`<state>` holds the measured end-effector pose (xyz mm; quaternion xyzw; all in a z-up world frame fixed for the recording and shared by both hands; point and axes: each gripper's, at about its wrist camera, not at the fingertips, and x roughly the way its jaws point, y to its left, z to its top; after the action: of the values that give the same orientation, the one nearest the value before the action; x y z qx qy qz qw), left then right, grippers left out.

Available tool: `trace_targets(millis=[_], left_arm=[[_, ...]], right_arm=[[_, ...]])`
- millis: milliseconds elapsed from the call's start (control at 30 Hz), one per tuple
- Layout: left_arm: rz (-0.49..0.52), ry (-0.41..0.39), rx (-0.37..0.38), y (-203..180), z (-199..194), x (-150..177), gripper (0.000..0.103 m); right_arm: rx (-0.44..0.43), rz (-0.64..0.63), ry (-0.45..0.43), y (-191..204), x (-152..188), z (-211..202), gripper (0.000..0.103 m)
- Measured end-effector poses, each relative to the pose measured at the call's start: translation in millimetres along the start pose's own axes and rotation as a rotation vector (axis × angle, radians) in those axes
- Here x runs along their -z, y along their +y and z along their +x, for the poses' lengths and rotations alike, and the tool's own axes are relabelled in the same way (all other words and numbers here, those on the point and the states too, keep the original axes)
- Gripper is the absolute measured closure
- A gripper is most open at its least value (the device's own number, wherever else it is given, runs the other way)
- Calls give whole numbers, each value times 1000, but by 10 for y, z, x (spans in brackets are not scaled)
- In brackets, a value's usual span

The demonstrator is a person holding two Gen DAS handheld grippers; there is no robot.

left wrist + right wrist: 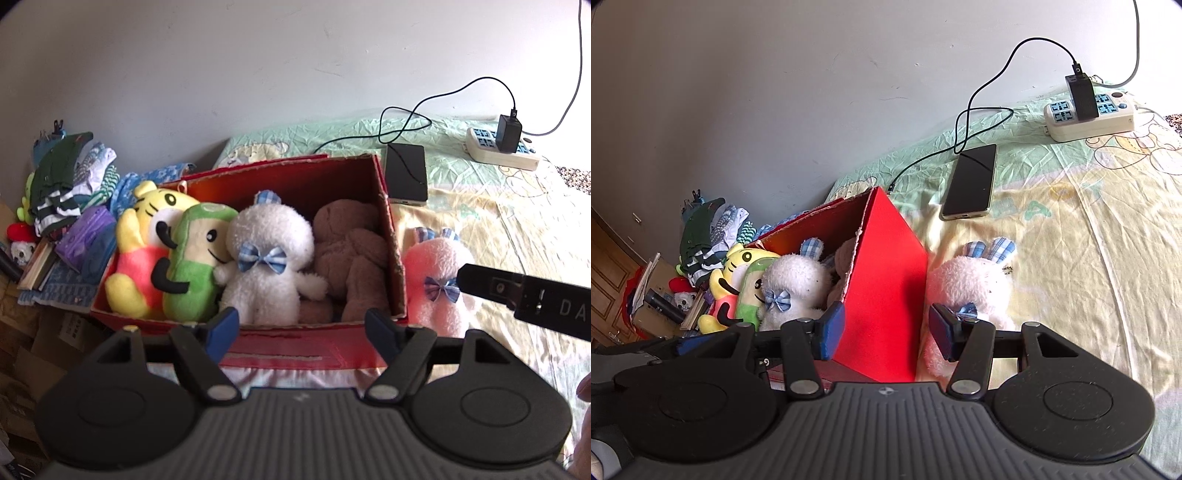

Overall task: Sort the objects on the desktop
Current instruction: 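Move the right gripper to the second white bunny with blue bow and grasp it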

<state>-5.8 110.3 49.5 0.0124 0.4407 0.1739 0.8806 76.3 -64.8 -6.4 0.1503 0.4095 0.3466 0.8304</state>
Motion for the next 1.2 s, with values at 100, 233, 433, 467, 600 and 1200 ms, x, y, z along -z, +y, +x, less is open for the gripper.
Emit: trace_targets(millis=[100, 233, 433, 467, 600, 1200], left_arm=[[4, 3, 14, -109, -73, 36, 25], [23, 15, 37, -323, -113, 116, 25], [49, 47, 70, -660, -66, 245, 26], [52, 52, 77, -709, -54, 262, 26], [60, 74, 108, -894, -6, 309, 27], [109, 153, 118, -1221, 329, 540, 27]], right_arm=[[4, 1, 5, -78, 6, -47, 48], [7, 3, 13, -200, 22, -109, 48], [16, 5, 22, -406, 65, -238, 48], [18, 4, 23, -433, 72, -257, 48], [37, -1, 29, -570, 108, -356, 48], [104, 62, 59, -1058, 270, -480, 48]])
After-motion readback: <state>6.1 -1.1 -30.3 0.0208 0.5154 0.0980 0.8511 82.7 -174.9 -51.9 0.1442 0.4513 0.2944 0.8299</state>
